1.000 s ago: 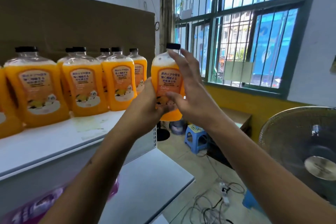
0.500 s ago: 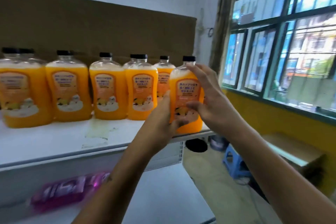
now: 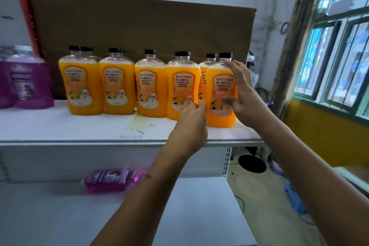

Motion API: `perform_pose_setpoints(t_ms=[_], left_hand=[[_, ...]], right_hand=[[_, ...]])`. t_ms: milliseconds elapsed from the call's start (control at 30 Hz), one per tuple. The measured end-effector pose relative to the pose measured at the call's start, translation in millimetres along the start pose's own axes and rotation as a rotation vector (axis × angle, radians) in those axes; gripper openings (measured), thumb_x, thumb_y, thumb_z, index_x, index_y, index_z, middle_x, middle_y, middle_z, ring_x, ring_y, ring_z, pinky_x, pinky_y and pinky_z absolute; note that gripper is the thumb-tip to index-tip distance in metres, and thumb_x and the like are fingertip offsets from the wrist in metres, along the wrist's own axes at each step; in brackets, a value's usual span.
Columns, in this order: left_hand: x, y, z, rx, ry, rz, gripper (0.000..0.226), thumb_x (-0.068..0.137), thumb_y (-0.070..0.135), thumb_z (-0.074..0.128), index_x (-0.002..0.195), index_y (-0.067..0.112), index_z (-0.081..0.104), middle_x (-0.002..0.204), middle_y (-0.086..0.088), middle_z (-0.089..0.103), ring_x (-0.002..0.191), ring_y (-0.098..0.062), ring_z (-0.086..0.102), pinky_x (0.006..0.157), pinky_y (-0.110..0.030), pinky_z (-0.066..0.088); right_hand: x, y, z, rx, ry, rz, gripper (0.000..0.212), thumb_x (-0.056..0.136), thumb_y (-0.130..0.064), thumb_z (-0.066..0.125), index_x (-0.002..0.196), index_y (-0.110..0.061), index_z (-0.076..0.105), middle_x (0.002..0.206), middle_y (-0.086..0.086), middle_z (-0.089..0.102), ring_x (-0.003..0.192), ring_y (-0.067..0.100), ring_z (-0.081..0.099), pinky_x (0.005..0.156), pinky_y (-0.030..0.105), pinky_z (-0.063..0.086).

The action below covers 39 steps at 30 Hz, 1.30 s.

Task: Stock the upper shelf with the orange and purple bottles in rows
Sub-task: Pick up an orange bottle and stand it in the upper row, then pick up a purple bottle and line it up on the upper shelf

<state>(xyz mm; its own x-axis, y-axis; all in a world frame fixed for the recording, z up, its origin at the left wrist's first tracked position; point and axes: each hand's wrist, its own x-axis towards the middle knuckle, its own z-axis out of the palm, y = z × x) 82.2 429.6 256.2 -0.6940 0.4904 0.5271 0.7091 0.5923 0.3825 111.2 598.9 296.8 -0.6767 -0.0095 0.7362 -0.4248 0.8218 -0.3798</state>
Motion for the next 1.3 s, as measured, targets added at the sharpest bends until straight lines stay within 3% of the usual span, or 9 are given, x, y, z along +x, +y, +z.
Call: perform_pose_setpoints(t_ms=[100,267,467,667,767,900,1167,1233,1300], left_hand=[[-2.4,4.0,-0.8,0.017,-0.028,-0.008,0.065,0.101,0.013,0.053,0.156,0.015,0.019,0.135,-0.008,0.054,0.121,-0.025,0.050,0.102,-0.037,0.046],[-3.9,11.3,-6.3,0.034,-0.122,-0.011,0.041,0.103,0.017,0.049,0.143,0.011,0.046,0.137,-0.010,0.056,0.123,-0.028,0.053,0.102,-0.040,0.046],[-2.7,14.8,1.0,0.068,-0.154,-0.063,0.028,0.104,0.020,0.046,0.129,0.013,0.058,0.122,-0.010,0.064,0.107,-0.025,0.060,0.089,-0.035,0.049],[-2.4,14.1,5.0,0.103,-0.142,-0.079,0.031,0.104,0.022,0.046,0.132,0.015,0.057,0.126,-0.009,0.063,0.109,-0.023,0.060,0.084,-0.030,0.044],[-4.5,16.0,3.0,0.110,-0.147,-0.084,0.032,0.104,0.024,0.048,0.133,0.016,0.057,0.125,-0.008,0.064,0.108,-0.024,0.060,0.093,-0.034,0.050],[-11.6,21.7,-0.6,0.131,-0.130,-0.060,0.028,0.104,0.024,0.047,0.127,0.016,0.060,0.119,-0.007,0.066,0.103,-0.023,0.060,0.094,-0.039,0.053],[-74.5,24.2,-0.6,-0.138,0.120,0.117,0.029,0.102,0.018,0.051,0.129,0.014,0.062,0.127,-0.004,0.066,0.116,-0.016,0.059,0.099,-0.028,0.048],[-99.7,18.2,5.0,-0.183,0.218,0.170,0.028,0.099,0.009,0.054,0.124,0.012,0.065,0.126,-0.005,0.067,0.121,-0.015,0.058,0.107,-0.028,0.042],[-124.6,6.6,15.9,-0.147,0.291,0.188,0.027,0.096,0.003,0.055,0.118,0.011,0.069,0.125,-0.004,0.069,0.129,-0.016,0.054,0.115,-0.033,0.034]], right_hand=[[3.2,4.0,4.0,0.017,0.014,-0.005,0.093,0.085,0.016,0.060,0.153,-0.036,0.023,0.159,0.001,0.009,0.141,0.021,0.027,0.094,0.018,0.049],[10.1,8.2,14.1,0.038,0.062,0.029,0.095,0.084,0.018,0.060,0.151,-0.040,0.026,0.161,0.004,0.005,0.136,0.016,0.024,0.074,0.000,0.045],[9.5,12.1,25.3,0.038,0.145,0.025,0.094,0.084,0.017,0.058,0.152,-0.038,0.027,0.163,0.006,0.004,0.140,0.018,0.024,0.100,0.033,0.053],[6.6,11.5,24.7,-0.007,0.125,0.032,0.093,0.086,0.009,0.065,0.152,-0.042,0.025,0.164,0.003,0.000,0.130,0.012,0.029,0.096,0.036,0.055],[5.9,9.7,17.7,-0.065,0.087,0.049,0.095,0.087,0.007,0.065,0.154,-0.042,0.020,0.165,0.001,-0.002,0.130,0.016,0.036,0.096,0.036,0.055],[-12.9,14.2,1.3,-0.160,-0.127,0.110,0.098,0.094,0.006,0.056,0.157,-0.044,0.000,0.167,-0.005,-0.012,0.153,0.024,0.010,0.118,0.041,0.032],[-101.8,0.3,-1.7,-0.004,0.124,0.034,0.063,0.098,-0.007,0.055,0.149,-0.038,0.034,0.157,-0.015,0.030,0.145,0.013,0.035,0.113,0.035,0.037],[-129.1,-2.2,6.9,0.055,0.235,0.009,0.058,0.097,-0.005,0.054,0.145,-0.035,0.040,0.152,-0.014,0.037,0.142,0.010,0.038,0.110,0.027,0.037],[-151.4,-3.6,16.9,0.126,0.320,0.026,0.050,0.097,-0.008,0.052,0.143,-0.029,0.045,0.150,-0.006,0.043,0.141,0.011,0.039,0.111,0.031,0.039]])
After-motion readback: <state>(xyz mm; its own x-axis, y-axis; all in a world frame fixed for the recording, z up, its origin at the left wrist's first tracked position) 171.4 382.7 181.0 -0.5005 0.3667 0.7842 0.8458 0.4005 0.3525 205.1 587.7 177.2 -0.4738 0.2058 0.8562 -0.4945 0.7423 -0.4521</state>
